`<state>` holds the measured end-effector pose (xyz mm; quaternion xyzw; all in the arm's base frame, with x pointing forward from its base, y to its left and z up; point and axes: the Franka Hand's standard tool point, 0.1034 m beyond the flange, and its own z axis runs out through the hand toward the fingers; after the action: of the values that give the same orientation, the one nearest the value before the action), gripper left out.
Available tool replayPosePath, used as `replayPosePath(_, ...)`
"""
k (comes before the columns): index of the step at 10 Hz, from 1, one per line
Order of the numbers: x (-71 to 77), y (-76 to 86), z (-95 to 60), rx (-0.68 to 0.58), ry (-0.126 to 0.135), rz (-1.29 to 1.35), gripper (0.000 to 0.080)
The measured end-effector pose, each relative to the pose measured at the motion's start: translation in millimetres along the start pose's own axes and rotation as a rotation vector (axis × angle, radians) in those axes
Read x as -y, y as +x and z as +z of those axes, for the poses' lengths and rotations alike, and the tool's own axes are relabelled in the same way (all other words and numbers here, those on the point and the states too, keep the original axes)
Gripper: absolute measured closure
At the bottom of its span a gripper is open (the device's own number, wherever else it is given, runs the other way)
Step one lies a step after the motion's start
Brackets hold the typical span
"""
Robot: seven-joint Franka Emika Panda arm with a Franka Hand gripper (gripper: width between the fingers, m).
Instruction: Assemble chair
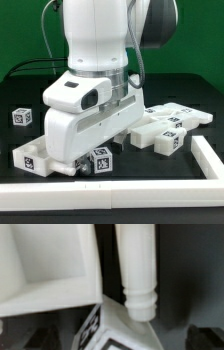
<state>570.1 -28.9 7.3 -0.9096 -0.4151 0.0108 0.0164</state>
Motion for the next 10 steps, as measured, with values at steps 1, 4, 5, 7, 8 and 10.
replayPosePath(1,0.0,0.0,0.0,0.0,0.0,0.0,0.035)
replayPosePath(4,1.3,2.5,-0.6,0.0,0.001,0.007,0.0415)
replayPosePath(5,6.3,12.7,-4.2,0.0,0.006,0.025,0.0415)
replayPosePath(7,11.4,19.1,-14.3,0.007,0.015,0.012,0.0415)
replayPosePath(8,13.0,19.9,-28.9,0.014,0.02,0.007,0.0413)
replayPosePath(10,14.5,14.0,-54.3,0.008,0.006,-0.024,0.0413)
